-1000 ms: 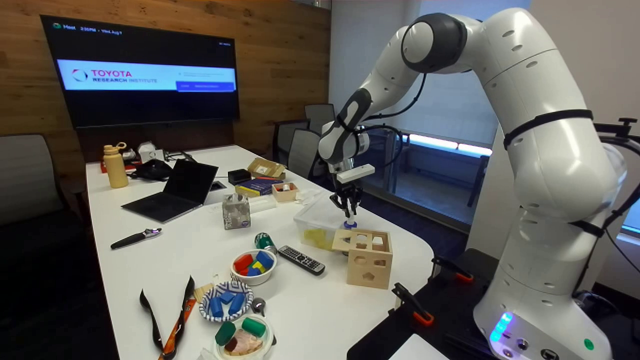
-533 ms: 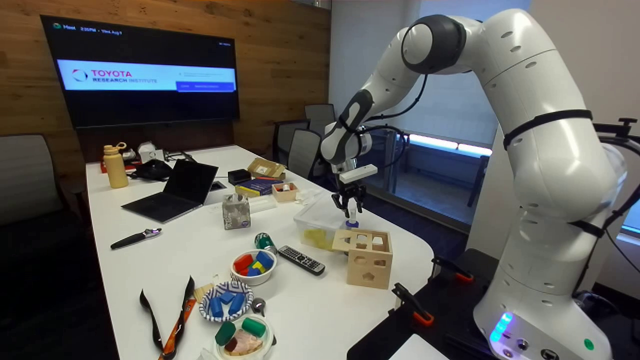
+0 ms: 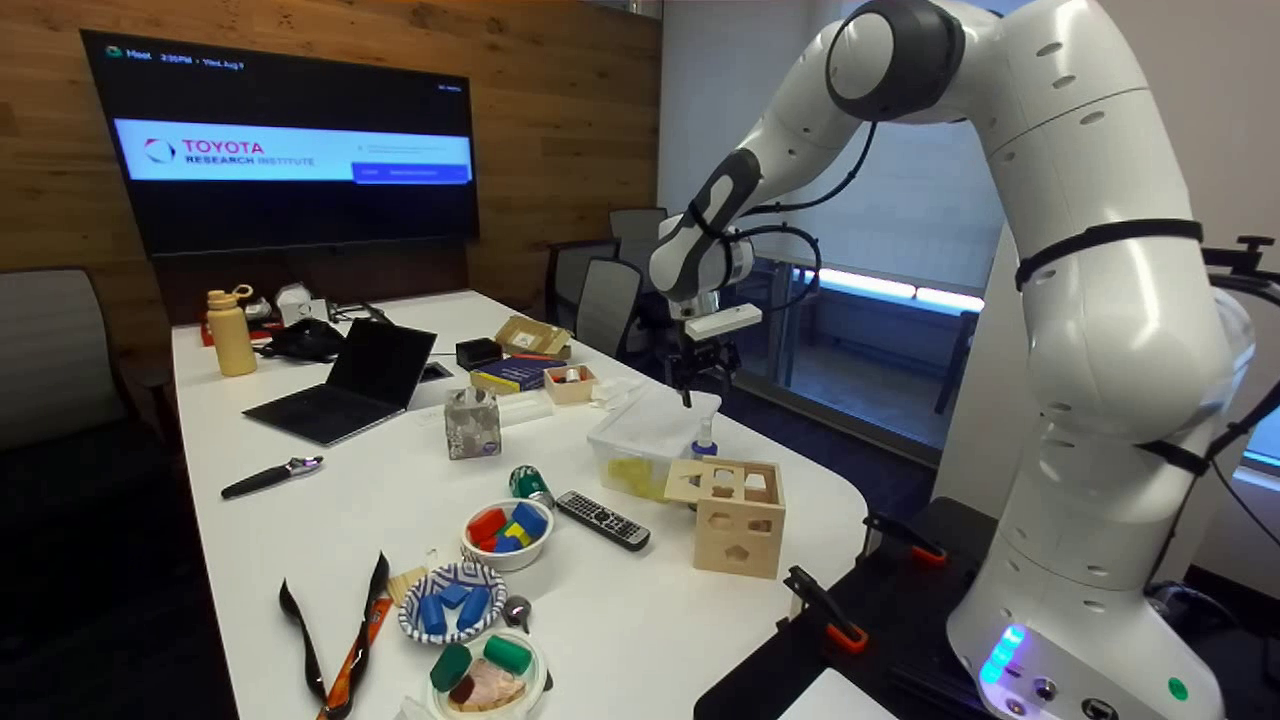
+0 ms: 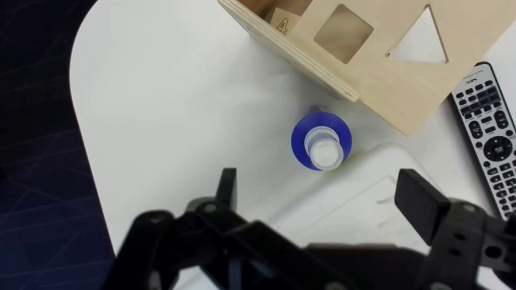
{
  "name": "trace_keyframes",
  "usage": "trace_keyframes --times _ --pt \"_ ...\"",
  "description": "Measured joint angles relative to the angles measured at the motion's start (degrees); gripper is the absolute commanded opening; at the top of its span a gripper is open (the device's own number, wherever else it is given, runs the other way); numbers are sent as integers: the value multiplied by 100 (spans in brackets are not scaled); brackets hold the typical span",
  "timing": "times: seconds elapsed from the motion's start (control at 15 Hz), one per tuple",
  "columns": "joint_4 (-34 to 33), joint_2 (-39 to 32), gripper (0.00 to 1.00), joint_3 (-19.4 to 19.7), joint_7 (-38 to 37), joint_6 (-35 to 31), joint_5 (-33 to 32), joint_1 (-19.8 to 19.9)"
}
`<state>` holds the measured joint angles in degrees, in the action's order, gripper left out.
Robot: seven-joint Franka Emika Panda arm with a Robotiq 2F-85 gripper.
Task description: Put the clear cap in the toy box
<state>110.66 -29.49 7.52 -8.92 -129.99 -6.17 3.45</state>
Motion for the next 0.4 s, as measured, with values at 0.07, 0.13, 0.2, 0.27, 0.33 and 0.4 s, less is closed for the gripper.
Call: trace_keyframes --times 0.07,0.13,0.2,0.27,0.33,0.4 --pt "103 188 100 0 88 6 -1 10" --pt "211 373 100 0 151 15 -1 21" --pt "318 553 100 0 214 26 -2 33" --pt "417 713 100 0 263 36 -4 44" --pt "509 854 100 0 311 47 -4 52" --pt "594 977 100 0 320 53 -8 54"
